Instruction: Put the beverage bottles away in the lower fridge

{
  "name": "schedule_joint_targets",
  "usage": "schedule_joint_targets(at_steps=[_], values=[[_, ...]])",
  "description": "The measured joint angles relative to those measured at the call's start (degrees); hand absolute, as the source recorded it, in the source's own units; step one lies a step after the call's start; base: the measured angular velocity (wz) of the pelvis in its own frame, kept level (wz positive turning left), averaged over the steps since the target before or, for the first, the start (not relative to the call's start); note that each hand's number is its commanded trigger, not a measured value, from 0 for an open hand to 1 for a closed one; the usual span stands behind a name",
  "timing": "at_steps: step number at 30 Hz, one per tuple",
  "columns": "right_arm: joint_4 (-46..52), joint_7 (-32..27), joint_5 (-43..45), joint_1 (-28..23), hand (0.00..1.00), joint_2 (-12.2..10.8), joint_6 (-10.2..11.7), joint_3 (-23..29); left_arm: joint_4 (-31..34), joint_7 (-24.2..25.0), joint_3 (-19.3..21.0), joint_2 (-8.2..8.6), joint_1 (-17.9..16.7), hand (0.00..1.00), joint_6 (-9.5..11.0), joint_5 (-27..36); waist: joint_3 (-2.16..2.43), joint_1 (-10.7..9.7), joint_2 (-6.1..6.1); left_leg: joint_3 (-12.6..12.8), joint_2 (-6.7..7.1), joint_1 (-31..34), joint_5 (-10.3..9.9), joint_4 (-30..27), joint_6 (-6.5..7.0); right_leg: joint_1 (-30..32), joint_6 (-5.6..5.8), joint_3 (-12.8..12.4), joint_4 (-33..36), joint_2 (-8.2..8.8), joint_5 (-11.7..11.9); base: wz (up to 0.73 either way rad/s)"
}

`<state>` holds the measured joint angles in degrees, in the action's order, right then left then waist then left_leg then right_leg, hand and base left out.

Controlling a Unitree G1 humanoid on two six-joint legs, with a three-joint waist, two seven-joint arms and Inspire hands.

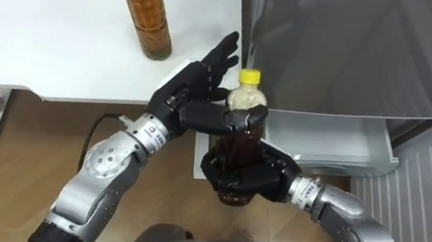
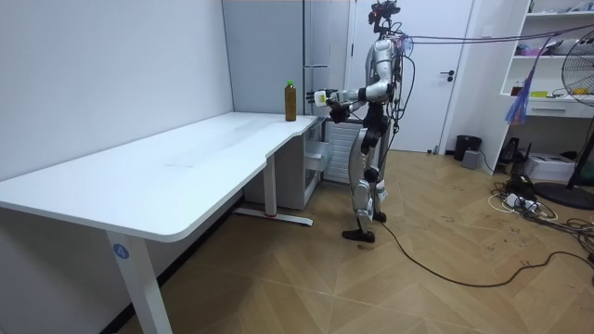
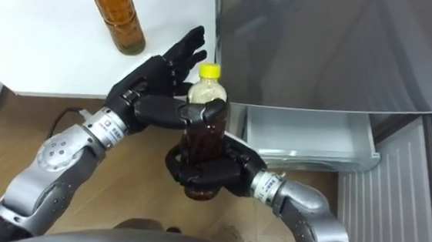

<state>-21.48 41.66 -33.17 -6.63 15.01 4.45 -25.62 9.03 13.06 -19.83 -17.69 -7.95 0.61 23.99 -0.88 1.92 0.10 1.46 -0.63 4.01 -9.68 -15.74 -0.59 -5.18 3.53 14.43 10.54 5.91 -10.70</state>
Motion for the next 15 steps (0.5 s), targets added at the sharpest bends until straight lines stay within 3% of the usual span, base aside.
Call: schedule_joint_targets(at_steps=[1,3,5,8,15], values=[[-0.39,1.16,-1.1,-0.04,1.0,-0.03,0.5,-0.13,1.62,-0.29,0.43,-0.31,0.0,0.0,0.06,0.14,-0.09,-0.01,0.07,0.08,0.0,-0.38,0.0,0.06,0.0,-0.34,0.0,-0.11,-0.04,0.0,0.0,0.0],[-2.19,1.47,-1.48,-0.32,1.0,0.04,0.21,-0.25,4.8,-0.96,1.41,-0.1,0.25,0.0,2.35,0.49,-0.23,0.04,0.05,0.1,0.06,-1.09,0.0,0.34,0.0,-0.93,0.0,-0.16,-0.16,0.03,0.0,0.0],[-2.91,0.93,-0.31,-1.34,1.0,1.04,-1.75,-0.17,8.33,-1.31,3.17,0.51,2.1,0.0,6.53,2.54,-0.59,0.76,0.37,0.28,0.02,-1.51,0.0,0.47,0.0,-0.88,0.02,-0.24,-0.13,0.03,-0.01,-0.05],[-2.87,0.94,0.65,-2.73,1.0,2.93,-3.0,-0.09,10.47,-1.64,4.41,1.19,3.94,0.0,9.4,3.41,-0.49,1.54,0.73,0.52,-0.06,-1.74,0.02,0.61,-0.03,-1.18,0.03,-0.4,-0.03,0.02,-0.02,-0.05],[-2.98,0.99,4.73,-2.74,1.0,3.39,-3.13,-0.06,11.74,-4.28,3.97,1.33,3.92,0.0,10.69,1.66,-0.51,1.56,0.69,0.48,-0.05,-2.72,0.14,1.32,-0.09,-1.87,0.03,-0.33,-0.11,0.01,-0.02,0.0]])
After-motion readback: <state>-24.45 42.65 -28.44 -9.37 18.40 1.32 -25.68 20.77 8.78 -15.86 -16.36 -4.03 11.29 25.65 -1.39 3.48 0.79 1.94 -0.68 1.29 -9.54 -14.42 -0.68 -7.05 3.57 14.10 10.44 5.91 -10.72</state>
